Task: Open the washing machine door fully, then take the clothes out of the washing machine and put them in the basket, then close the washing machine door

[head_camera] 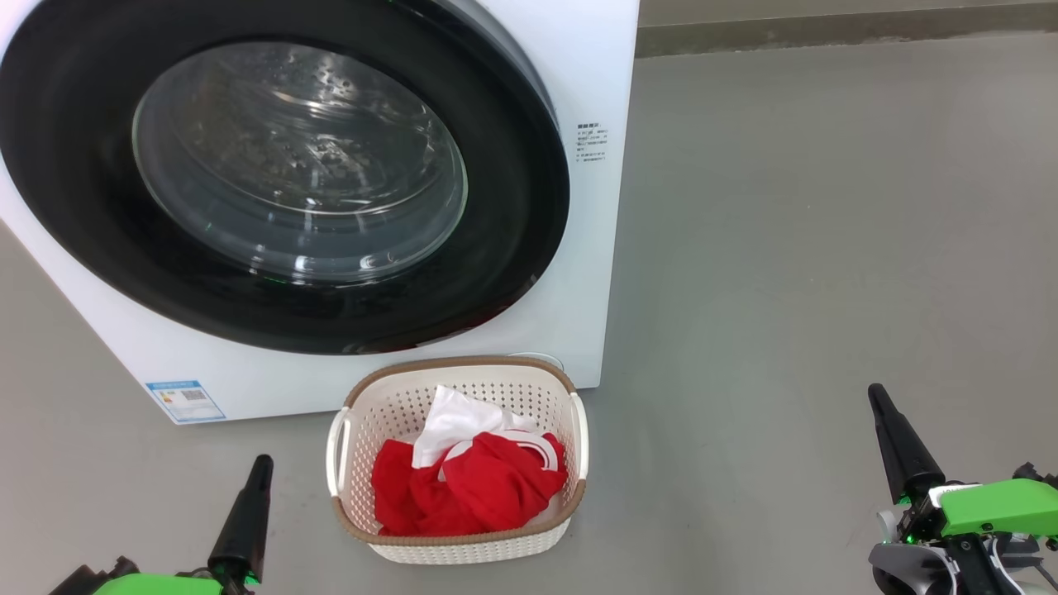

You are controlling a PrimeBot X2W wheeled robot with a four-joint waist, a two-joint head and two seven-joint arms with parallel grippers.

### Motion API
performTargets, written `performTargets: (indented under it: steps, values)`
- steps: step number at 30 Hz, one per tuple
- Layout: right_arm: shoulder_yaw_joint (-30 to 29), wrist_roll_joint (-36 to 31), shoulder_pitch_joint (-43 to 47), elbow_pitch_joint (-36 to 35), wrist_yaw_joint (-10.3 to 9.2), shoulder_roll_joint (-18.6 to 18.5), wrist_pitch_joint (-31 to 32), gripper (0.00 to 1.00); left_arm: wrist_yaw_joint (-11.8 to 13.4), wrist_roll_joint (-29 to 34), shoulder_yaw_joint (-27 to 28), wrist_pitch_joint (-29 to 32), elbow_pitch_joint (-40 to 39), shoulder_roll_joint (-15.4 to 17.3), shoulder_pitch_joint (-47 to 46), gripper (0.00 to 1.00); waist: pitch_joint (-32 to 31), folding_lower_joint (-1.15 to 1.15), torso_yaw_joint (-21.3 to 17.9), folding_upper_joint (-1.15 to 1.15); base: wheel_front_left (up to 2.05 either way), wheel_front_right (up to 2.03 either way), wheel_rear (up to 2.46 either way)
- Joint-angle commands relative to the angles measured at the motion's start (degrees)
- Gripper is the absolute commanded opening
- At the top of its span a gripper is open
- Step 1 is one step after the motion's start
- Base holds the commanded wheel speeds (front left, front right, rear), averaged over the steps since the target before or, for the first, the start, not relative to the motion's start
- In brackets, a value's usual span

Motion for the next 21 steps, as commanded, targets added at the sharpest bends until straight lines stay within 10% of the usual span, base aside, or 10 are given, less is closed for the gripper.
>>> performTargets:
  steps: [1,21]
  values:
    - [0.82,-0.21,-2.42,-1.42,0.03,-0.61,0.27,0.0,-0.4,0.44,2.1,0.2,-1.19,0.44,-2.32,0.0,0.0,0.0,0.0,0.0,0.0,0.0,0.0]
    - [0.75,-0.26,-2.43,-1.41,0.03,-0.57,0.32,0.0,-0.4,0.52,2.2,0.27,-1.18,0.38,-2.33,0.0,0.0,0.0,0.0,0.0,0.0,0.0,0.0]
